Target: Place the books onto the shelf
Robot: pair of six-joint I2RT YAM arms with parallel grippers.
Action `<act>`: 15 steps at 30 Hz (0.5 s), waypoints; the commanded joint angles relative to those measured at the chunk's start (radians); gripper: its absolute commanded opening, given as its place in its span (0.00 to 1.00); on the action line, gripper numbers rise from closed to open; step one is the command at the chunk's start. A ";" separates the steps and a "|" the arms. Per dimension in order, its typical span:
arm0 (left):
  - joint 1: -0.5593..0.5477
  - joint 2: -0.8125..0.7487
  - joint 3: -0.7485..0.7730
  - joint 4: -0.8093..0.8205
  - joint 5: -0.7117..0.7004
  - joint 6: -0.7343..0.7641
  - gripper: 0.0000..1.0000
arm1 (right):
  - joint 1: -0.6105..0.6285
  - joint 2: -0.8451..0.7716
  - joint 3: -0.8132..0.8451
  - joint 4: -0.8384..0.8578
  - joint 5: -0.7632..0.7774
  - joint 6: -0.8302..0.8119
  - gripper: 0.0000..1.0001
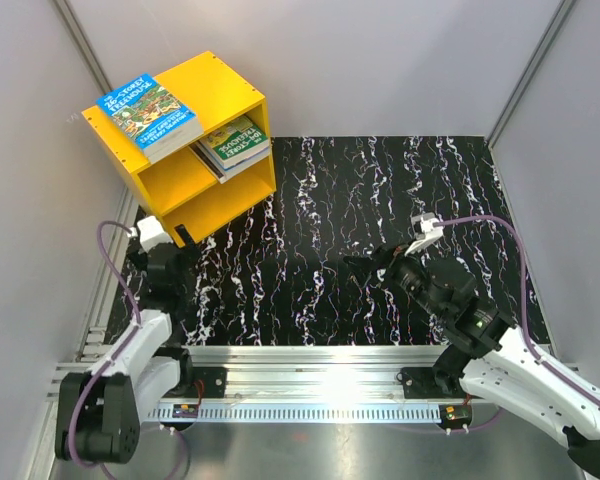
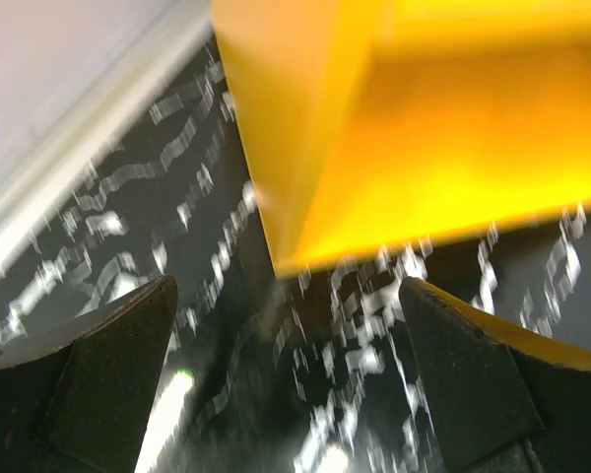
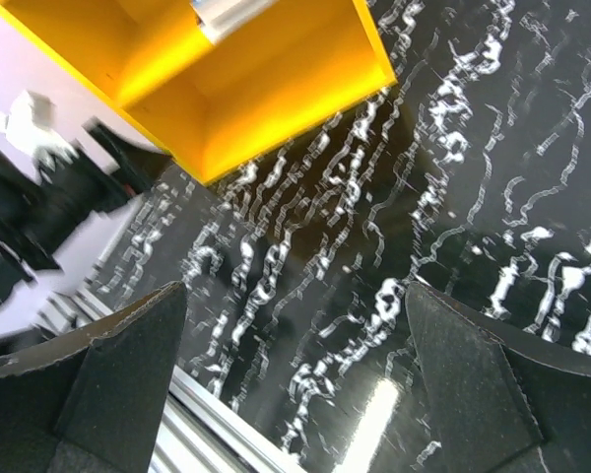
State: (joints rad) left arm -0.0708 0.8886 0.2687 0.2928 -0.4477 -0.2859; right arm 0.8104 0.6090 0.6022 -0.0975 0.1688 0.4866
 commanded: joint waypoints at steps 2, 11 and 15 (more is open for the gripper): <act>0.035 0.183 0.081 0.359 -0.081 0.129 0.99 | 0.001 -0.044 -0.008 -0.027 0.023 -0.072 1.00; 0.057 0.298 -0.044 0.590 0.036 0.186 0.98 | 0.001 -0.149 -0.087 -0.027 0.027 -0.091 1.00; -0.017 0.428 -0.137 0.984 0.144 0.334 0.99 | 0.001 -0.186 -0.151 0.060 0.029 -0.082 1.00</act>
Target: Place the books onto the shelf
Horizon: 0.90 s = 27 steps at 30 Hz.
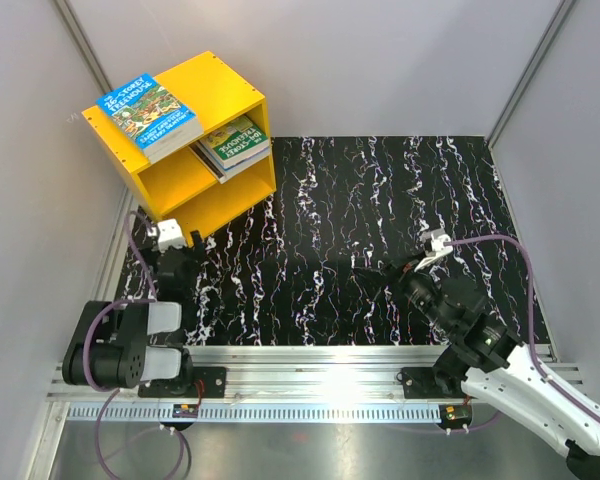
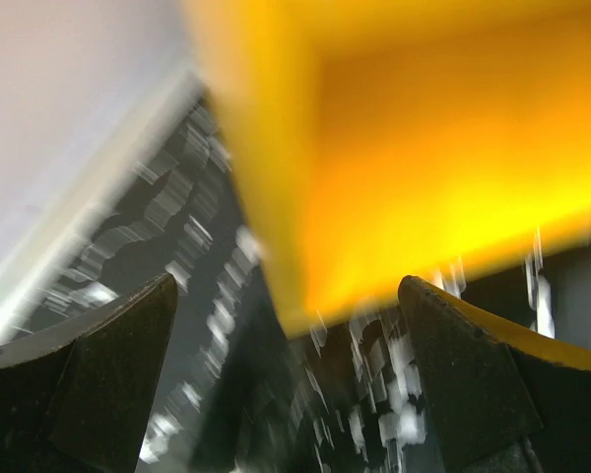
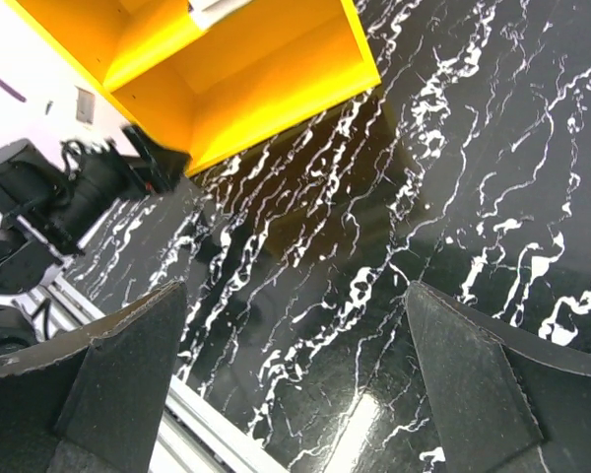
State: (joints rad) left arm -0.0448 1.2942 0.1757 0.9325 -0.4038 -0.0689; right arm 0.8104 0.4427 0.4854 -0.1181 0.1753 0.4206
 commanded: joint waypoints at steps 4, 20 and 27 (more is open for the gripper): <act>-0.021 0.018 -0.010 0.188 0.244 0.143 0.99 | 0.001 0.002 -0.064 0.181 -0.039 0.023 1.00; -0.003 0.031 0.013 0.170 0.180 0.093 0.99 | 0.001 0.030 0.004 0.053 -0.092 0.115 1.00; -0.001 0.031 0.011 0.172 0.180 0.092 0.99 | 0.000 0.017 0.005 0.064 -0.080 0.119 1.00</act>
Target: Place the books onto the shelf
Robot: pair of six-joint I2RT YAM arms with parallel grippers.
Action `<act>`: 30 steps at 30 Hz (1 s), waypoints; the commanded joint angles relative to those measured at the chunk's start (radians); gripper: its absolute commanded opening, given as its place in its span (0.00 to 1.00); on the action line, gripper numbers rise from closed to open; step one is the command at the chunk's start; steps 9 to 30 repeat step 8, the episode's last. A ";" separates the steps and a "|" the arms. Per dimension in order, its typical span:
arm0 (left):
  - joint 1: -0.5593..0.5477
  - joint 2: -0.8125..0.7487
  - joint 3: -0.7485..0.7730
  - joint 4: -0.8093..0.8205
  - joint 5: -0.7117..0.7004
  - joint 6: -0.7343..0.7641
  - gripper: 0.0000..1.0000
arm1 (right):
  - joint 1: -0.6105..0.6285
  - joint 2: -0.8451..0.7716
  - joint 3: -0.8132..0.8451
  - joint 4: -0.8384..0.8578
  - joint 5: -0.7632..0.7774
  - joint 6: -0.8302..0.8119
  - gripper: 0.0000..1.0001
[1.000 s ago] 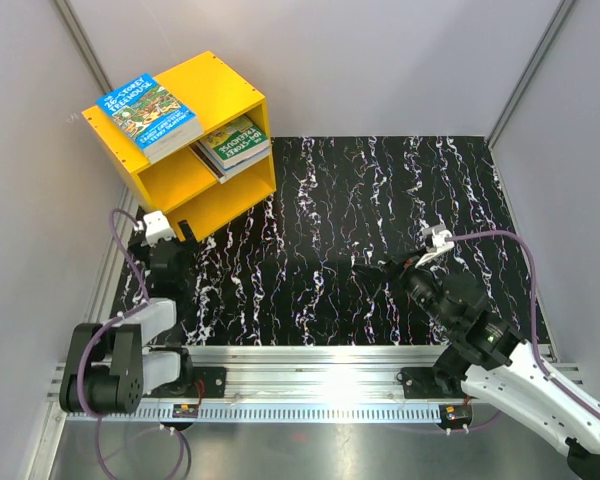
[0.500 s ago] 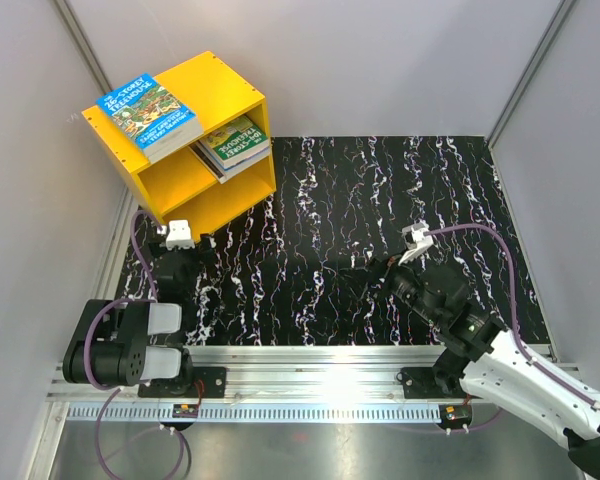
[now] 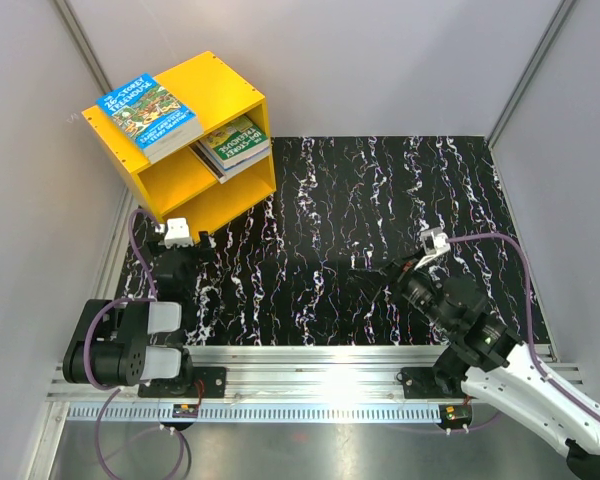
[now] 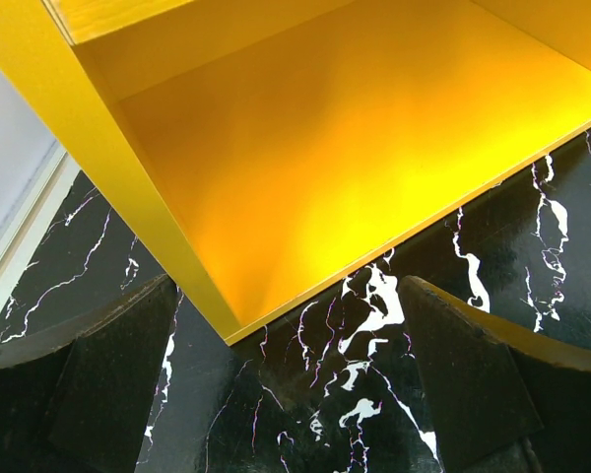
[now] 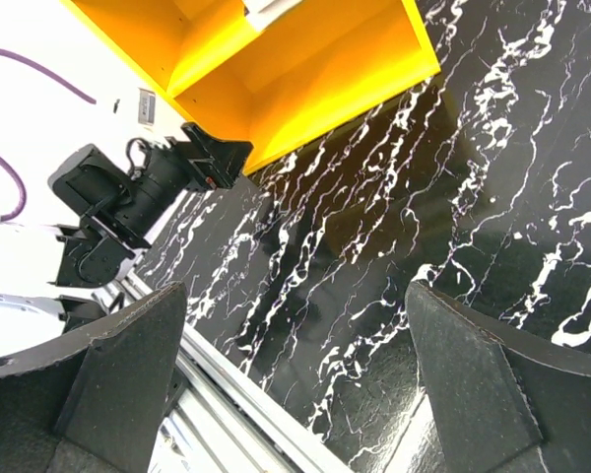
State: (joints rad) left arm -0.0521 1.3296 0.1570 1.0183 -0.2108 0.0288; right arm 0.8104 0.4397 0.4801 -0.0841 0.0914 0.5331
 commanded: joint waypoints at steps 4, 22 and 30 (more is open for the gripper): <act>0.006 -0.004 0.030 0.086 -0.013 -0.004 0.99 | 0.001 0.073 0.037 0.040 0.015 0.015 1.00; 0.006 -0.004 0.032 0.086 -0.012 -0.004 0.99 | 0.001 0.117 0.049 0.073 -0.013 0.002 1.00; 0.006 -0.004 0.032 0.086 -0.012 -0.004 0.99 | 0.001 0.117 0.049 0.073 -0.013 0.002 1.00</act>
